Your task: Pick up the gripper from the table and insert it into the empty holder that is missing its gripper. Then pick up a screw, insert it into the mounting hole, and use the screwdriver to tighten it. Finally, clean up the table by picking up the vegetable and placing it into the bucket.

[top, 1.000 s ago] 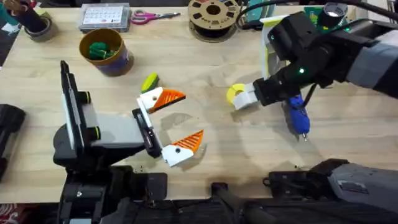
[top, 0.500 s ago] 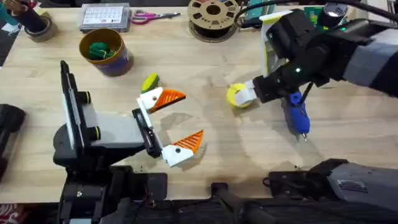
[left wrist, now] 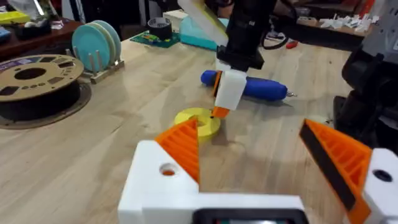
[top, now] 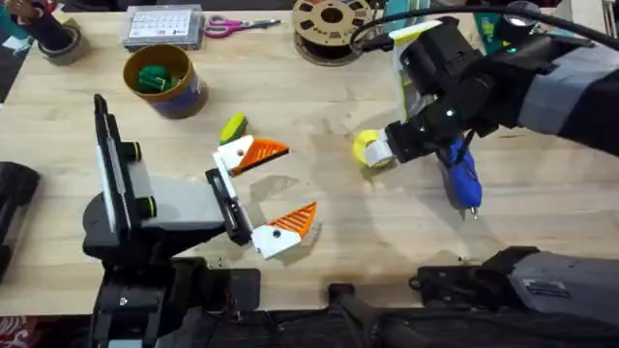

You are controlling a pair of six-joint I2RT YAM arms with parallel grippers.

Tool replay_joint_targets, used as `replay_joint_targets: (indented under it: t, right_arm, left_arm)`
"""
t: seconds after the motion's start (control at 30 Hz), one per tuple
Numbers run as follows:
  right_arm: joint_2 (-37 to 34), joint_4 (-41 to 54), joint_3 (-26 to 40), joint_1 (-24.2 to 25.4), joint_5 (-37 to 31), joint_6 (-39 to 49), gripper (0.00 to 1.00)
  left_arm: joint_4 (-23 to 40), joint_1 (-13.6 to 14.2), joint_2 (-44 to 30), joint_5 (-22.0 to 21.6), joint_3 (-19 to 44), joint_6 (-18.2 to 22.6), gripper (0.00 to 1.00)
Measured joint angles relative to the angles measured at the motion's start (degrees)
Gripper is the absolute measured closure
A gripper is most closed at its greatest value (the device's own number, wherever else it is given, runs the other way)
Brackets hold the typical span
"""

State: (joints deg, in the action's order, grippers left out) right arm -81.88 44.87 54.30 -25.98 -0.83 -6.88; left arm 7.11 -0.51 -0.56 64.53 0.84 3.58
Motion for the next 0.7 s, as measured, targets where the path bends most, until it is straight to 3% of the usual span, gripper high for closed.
replay_joint_targets:
  t: [0.7]
  right_arm:
    - [-2.7,-2.8,0.0,-1.6,-1.3,0.0,0.528]
  left_arm:
    - [0.0,0.0,0.0,0.0,0.0,0.0,0.014]
